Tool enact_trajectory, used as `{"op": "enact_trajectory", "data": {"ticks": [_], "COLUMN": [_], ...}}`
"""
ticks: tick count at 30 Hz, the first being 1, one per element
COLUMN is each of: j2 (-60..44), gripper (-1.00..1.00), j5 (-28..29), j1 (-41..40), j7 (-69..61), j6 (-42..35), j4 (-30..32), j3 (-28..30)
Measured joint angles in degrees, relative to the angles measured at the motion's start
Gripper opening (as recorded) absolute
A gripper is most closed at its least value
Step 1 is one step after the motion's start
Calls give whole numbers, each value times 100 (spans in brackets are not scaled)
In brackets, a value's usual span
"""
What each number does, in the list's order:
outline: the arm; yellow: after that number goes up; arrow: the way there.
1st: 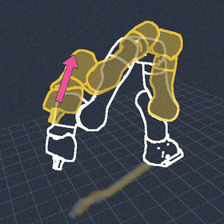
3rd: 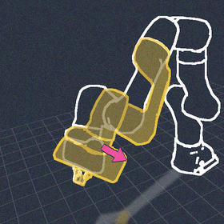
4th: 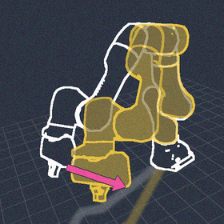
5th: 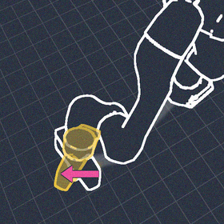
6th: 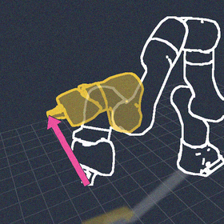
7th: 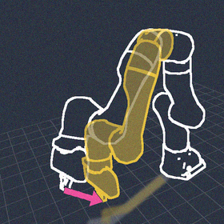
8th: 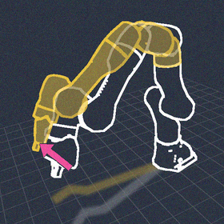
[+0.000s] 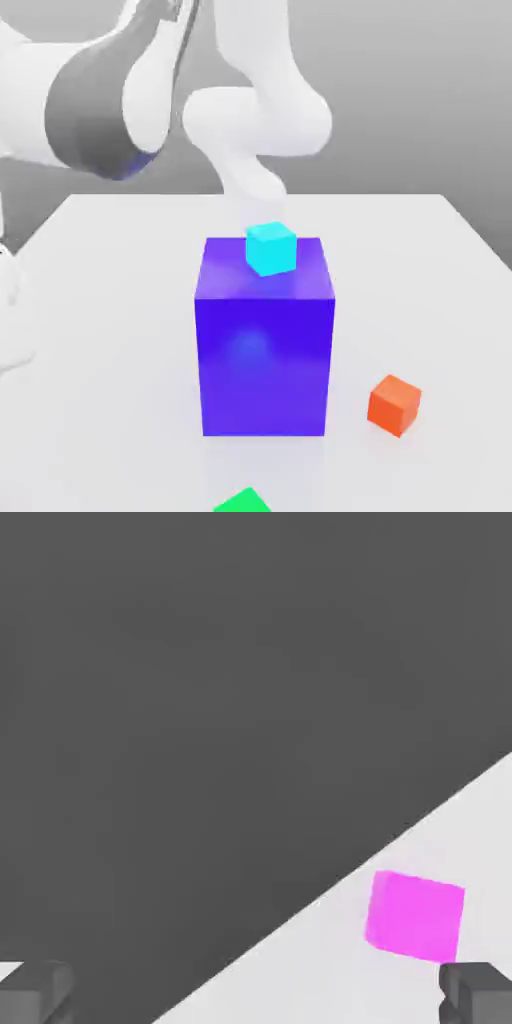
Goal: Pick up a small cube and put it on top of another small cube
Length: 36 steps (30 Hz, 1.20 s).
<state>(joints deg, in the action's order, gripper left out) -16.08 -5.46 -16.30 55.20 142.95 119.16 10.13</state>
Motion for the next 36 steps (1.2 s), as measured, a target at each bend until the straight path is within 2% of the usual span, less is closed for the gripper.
{"op": "enact_trajectory", "data": {"ticks": [5, 9, 10, 17, 22, 36], "j2": [-1059, -1891, -2064, -2092, -1325, -262], "gripper": [0, 0, -100, -100, -100, -100], "j5": [-304, -517, -558, -576, -319, 717], "j1": [-366, -569, -602, -606, -408, 405], "j7": [18, -69, -96, -107, -156, -2682], "j6": [174, 638, 763, 781, 265, 231], "j4": [-218, -414, -456, -463, -223, 746], "j3": [61, -68, -107, -110, -9, -1150]}}
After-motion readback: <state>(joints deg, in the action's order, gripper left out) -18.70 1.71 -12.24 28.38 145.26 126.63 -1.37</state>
